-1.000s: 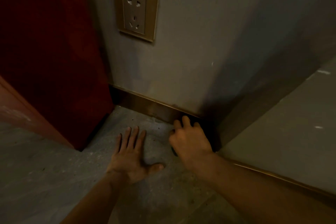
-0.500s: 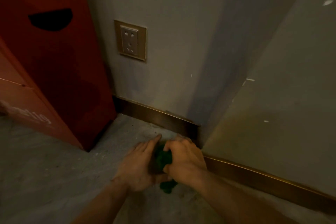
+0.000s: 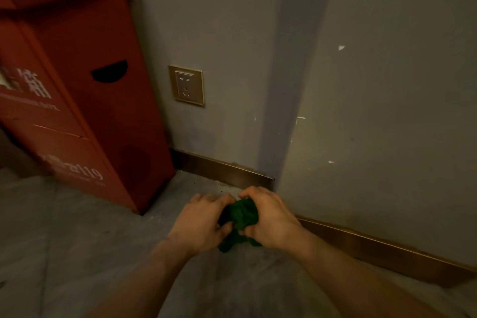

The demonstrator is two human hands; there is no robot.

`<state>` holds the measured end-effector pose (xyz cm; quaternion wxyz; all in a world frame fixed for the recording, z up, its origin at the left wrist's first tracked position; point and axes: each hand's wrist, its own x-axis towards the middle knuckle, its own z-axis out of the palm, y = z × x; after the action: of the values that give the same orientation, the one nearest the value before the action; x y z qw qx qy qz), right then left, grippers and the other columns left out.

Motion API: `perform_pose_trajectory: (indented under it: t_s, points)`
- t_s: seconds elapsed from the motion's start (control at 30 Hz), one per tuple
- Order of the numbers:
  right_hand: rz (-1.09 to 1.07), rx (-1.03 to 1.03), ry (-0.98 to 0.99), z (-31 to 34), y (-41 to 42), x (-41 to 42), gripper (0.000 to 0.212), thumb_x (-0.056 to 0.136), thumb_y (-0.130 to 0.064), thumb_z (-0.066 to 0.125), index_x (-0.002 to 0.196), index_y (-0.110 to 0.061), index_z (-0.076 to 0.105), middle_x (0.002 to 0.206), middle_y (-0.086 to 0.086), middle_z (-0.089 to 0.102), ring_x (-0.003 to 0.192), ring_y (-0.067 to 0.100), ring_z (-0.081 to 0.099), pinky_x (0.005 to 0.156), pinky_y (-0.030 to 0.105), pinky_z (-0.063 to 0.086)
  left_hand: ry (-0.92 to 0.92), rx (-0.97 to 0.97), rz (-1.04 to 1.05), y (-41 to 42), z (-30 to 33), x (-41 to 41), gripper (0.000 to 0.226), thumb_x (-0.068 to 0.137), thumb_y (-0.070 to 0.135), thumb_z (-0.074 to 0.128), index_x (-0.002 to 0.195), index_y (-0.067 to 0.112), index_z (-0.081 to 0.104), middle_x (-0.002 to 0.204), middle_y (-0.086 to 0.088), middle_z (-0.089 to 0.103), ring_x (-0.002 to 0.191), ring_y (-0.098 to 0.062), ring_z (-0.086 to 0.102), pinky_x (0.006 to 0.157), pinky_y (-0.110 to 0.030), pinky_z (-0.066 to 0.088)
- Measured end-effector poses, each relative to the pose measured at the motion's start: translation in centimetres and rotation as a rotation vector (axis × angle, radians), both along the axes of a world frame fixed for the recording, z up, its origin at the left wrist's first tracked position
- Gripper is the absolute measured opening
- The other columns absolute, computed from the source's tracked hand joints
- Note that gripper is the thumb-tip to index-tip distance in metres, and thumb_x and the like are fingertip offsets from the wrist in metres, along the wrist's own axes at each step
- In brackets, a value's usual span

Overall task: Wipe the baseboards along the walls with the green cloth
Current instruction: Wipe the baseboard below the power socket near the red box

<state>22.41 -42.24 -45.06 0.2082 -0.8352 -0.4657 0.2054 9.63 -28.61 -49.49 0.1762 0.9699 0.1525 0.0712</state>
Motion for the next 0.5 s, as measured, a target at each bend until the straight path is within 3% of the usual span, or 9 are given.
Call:
perform_pose_trajectory:
  t_s: [0.13,0.33,0.5]
  points:
    - [0.079,0.001,-0.079,0.8,-0.9,-0.4,0.068,0.067,-0.025,0.088,0.127,-0.025,0.055,0.117,-0.002,0.048,0.111,0.021,0.051,0.095,0.039,0.050,-0.003,0.075,0.024,-1.2,1.5,0.1,0.026,0.088,0.040,0.063,0.111,0.036,0.053,0.098,0.009,0.061,0.094,-0.014,0.056,0.092,-0.037,0.041]
    - [0.128,0.000,-0.214,1.5,-2.6,-0.9,0.048,0.075,-0.023,0.080,0.115,-0.022,0.054,0.110,0.002,0.050,0.101,0.024,0.056,0.083,0.042,0.054,0.004,0.210,0.026,-2.9,3.9,-0.4,0.027,0.085,0.040,0.066,0.107,0.031,0.054,0.100,0.004,0.066,0.096,-0.022,0.061,0.085,-0.038,0.041]
    - [0.199,-0.027,-0.344,2.1,-3.8,-1.4,0.051,0.076,-0.023,0.079,0.118,-0.023,0.048,0.110,0.003,0.054,0.098,0.024,0.056,0.079,0.041,0.053,0.053,0.257,0.032,-4.2,4.9,-0.8,0.027,0.087,0.041,0.063,0.109,0.030,0.053,0.103,0.003,0.065,0.099,-0.023,0.061,0.087,-0.039,0.043]
